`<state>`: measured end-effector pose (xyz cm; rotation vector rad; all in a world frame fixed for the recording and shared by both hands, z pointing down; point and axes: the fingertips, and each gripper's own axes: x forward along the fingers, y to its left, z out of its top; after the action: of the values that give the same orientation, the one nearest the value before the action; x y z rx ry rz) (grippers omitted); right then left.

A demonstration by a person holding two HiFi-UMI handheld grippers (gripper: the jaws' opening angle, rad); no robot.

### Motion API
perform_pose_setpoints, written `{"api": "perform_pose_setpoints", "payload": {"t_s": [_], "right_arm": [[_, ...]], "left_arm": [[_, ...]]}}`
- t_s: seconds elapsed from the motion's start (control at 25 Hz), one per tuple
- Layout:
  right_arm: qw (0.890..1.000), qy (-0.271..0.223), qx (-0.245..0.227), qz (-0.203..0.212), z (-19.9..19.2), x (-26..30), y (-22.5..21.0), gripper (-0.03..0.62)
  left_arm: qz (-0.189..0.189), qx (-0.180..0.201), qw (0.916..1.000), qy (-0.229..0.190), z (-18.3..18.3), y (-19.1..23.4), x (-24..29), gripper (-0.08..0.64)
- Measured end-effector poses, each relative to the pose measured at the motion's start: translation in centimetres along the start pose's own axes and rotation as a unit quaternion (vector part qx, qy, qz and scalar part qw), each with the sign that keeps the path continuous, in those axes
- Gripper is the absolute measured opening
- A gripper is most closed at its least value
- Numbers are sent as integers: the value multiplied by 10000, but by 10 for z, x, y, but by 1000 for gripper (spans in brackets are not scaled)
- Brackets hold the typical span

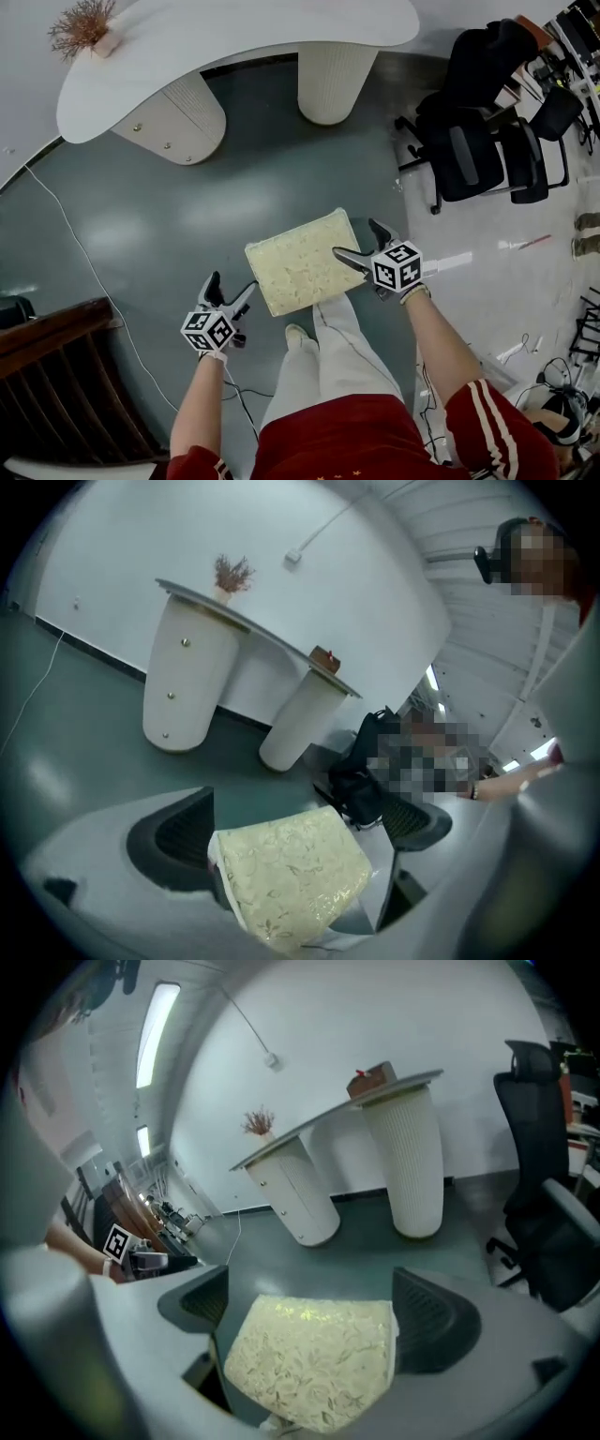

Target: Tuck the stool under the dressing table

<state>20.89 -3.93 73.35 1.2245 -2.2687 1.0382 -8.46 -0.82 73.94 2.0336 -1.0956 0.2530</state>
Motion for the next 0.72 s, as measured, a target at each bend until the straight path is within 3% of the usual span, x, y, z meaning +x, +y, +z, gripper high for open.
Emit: {"api": "perform_pose_setpoints", "payload": {"t_s": [0.16, 0.44, 0.56, 0.72], "right_arm": [[9982, 493, 337, 57, -58, 33, -34, 528], [9916, 1150, 597, 51, -143, 71, -72, 526], [9899, 1262, 641, 8, -163, 83, -85, 526], [9900, 1061, 925, -35, -173, 94, -102, 517]], "left_arm": [[98, -473, 9983, 321, -58, 23, 36, 560], [396, -895, 9924, 749, -146, 72, 81, 561], [496, -1175, 9890, 745, -168, 93, 84, 561], [389, -1447, 9863, 688, -187, 102, 98, 561]]}}
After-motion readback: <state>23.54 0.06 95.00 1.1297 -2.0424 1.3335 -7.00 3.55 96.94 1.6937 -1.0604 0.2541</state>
